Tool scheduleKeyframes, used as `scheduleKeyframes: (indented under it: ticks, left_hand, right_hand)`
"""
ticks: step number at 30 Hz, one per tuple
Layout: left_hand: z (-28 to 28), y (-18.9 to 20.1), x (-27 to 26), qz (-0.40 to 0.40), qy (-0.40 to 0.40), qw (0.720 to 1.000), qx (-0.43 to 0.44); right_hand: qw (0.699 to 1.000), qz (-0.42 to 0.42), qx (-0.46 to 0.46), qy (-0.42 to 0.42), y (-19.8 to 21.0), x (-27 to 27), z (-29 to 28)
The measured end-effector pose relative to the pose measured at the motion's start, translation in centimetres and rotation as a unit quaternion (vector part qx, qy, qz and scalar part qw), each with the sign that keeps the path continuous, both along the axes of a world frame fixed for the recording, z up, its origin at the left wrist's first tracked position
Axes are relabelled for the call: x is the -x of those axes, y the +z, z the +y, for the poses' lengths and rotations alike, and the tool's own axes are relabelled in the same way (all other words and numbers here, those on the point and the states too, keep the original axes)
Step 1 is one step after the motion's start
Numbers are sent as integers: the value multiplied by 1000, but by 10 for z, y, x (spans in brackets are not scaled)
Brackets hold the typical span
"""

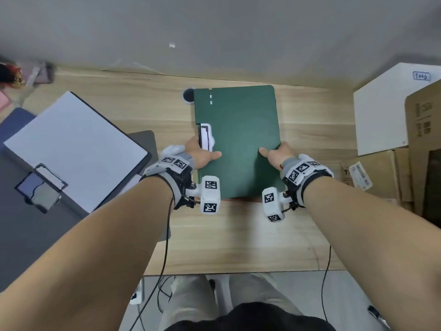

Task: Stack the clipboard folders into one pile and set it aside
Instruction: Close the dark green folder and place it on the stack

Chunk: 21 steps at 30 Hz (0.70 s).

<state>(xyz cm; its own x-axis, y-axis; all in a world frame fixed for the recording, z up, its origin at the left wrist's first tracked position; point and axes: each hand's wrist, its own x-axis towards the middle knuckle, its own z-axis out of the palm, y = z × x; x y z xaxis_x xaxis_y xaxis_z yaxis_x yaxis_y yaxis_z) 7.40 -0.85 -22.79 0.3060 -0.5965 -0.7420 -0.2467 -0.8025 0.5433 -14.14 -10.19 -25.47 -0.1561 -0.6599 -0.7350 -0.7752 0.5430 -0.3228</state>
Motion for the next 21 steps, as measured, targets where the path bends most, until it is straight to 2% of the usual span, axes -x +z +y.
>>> scheduleKeyframes:
  ticks: [2, 8, 16, 19, 21]
  left_hand:
    - [-4, -1, 6, -23, -8, 1000, -6]
    - [-11, -3, 12, -50, -46, 998, 4]
    - [-3, 4, 8, -31, -94, 995, -16]
    - [7, 16, -11, -66, -55, 996, -21]
    - [23, 28, -39, -106, -11, 994, -9]
  right_hand:
    - [1000, 14, 3, -1, -21, 4, -5]
    - [999, 36, 8, 8, 2, -2, -2]
    - [994, 103, -27, 30, 20, -4, -5]
    - [983, 153, 31, 98, 38, -29, -1]
    - [986, 90, 73, 118, 56, -64, 5]
